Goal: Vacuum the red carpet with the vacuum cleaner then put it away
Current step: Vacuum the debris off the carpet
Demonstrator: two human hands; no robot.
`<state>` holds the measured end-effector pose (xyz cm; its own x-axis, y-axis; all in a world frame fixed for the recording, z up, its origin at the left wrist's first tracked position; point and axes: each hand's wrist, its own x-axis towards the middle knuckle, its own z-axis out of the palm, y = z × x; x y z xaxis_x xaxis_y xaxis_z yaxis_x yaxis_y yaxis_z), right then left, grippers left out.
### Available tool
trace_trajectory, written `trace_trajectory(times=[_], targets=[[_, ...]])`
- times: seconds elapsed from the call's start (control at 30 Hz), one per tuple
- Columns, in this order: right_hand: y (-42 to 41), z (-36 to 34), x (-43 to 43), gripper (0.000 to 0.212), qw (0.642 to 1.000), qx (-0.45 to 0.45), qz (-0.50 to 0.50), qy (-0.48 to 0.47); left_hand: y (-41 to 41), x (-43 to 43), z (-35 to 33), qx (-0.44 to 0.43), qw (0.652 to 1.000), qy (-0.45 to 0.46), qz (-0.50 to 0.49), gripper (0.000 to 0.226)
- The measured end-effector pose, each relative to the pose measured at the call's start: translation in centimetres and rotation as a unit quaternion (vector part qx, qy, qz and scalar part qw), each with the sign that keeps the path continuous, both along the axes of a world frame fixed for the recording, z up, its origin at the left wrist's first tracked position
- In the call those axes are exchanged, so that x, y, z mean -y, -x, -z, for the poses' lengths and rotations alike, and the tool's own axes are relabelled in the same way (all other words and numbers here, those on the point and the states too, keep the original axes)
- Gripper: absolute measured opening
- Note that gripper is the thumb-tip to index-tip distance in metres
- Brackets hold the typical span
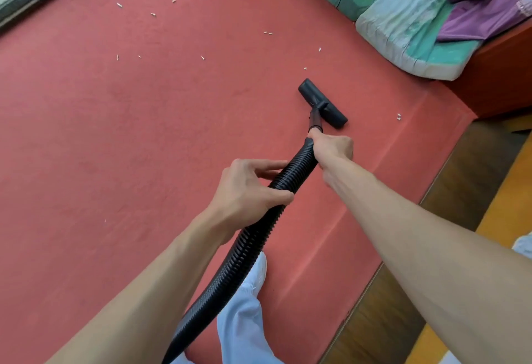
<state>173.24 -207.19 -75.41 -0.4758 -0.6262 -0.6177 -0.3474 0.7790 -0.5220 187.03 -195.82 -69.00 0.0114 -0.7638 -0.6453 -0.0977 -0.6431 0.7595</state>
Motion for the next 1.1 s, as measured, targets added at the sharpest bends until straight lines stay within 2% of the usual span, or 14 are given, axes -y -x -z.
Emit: trace_trajectory(times=[0.2, 0.4, 0.53, 0.8, 0.97, 1.1], targets=[[2.1, 0.2, 1.0, 0.021, 0.999, -0.026, -0.039, 0.0, 2.6, 0.5, 0.5, -0.008, 1.0, 0.006, -0.003, 0.056], [-0.5, -1.9, -0.6, 0.022, 0.99, -0.014, -0.142, -0.005, -2.4, -2.2, -1.4, -0.039, 0.999, -0.001, 0.005, 0.051], [-4.7, -3.2, -0.9, 0.025, 0.979, -0.005, -0.203, -0.015, -6.5, -3.4, -3.4, -0.055, 0.998, 0.003, -0.011, 0.052], [-15.4, -5.0, -0.1, 0.032, 0.936, -0.061, -0.347, -0.01, -13.6, -5.3, -6.2, -0.047, 0.996, 0.01, -0.069, 0.054], [-21.9, -4.4, 0.0, 0.033, 0.91, -0.094, -0.404, -0.01, -16.4, -5.7, -5.0, -0.01, 0.992, 0.01, -0.129, 0.054], [-25.5, -2.8, 0.3, 0.026, 0.91, -0.114, -0.397, -0.028, -18.5, -4.5, -3.1, 0.055, 0.989, 0.021, -0.138, 0.064]])
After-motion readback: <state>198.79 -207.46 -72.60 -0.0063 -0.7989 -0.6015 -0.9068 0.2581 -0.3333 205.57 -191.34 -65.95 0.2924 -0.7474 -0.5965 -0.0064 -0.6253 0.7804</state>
